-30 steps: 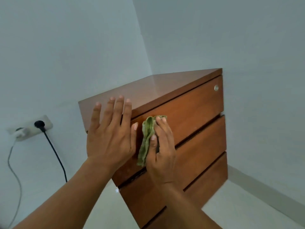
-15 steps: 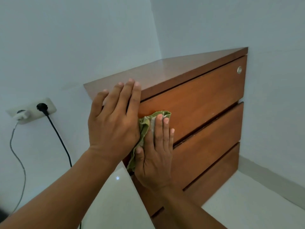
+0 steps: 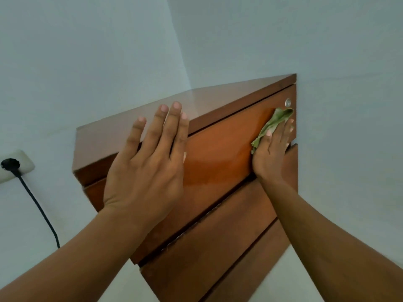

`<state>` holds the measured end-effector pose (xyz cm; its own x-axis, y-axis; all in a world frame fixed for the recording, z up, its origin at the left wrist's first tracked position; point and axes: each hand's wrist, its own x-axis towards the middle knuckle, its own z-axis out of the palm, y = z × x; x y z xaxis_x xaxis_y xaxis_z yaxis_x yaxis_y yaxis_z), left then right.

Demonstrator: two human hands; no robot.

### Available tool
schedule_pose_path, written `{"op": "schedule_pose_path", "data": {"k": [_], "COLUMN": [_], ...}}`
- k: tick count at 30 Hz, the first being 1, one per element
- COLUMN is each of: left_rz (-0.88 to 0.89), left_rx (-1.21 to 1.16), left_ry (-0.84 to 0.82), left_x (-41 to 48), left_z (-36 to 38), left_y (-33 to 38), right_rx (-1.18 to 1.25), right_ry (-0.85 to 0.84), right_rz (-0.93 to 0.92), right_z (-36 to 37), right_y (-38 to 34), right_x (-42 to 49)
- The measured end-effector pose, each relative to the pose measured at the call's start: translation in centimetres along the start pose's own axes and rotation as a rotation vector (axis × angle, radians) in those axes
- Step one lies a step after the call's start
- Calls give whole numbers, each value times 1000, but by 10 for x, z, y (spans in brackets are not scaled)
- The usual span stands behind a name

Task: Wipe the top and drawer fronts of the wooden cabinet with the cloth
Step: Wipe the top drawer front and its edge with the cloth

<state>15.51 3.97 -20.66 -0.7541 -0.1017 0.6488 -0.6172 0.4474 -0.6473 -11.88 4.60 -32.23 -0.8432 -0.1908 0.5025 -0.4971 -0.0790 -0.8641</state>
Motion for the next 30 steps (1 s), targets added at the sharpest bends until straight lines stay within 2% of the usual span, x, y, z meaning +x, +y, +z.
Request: {"op": "schedule_pose_path", "data": {"k": [3, 7, 11, 13, 15, 17, 20, 22, 27, 30], "left_rz": [3, 3, -36, -45, -82, -142, -223, -238, -155, -116], "left_rx": [-18, -45, -133, -182, -208, -187, -157, -155, -129, -122], "left_ry": [-18, -18, -66, -78, -83, -101, -159, -169, -134, -129], "left_x": [0, 0, 4, 4, 0, -10, -29, -40, -40, -23], "left_z": [0, -2, -11, -17, -24, -30, -36, -37, -35, -32], "left_y": [2, 3, 3, -2, -12, -29, -54, -63, -64, -54], "right_rx": [12, 68, 229, 350, 403, 367, 321, 203, -112, -151], "right_ry": [12, 88, 311, 410, 393, 283, -36, -219, -232, -180], "right_rz": [140, 222, 566, 652, 539, 257, -289, -554, -749, -722], "right_z": [-10, -16, -33, -45, -50, -44, -11, 14, 29, 25], "right_y": [20, 25, 0, -29, -64, -101, -135, -147, -135, -120], "right_x": [35, 39, 32, 19, -16, -72, -153, -185, -173, -136]}}
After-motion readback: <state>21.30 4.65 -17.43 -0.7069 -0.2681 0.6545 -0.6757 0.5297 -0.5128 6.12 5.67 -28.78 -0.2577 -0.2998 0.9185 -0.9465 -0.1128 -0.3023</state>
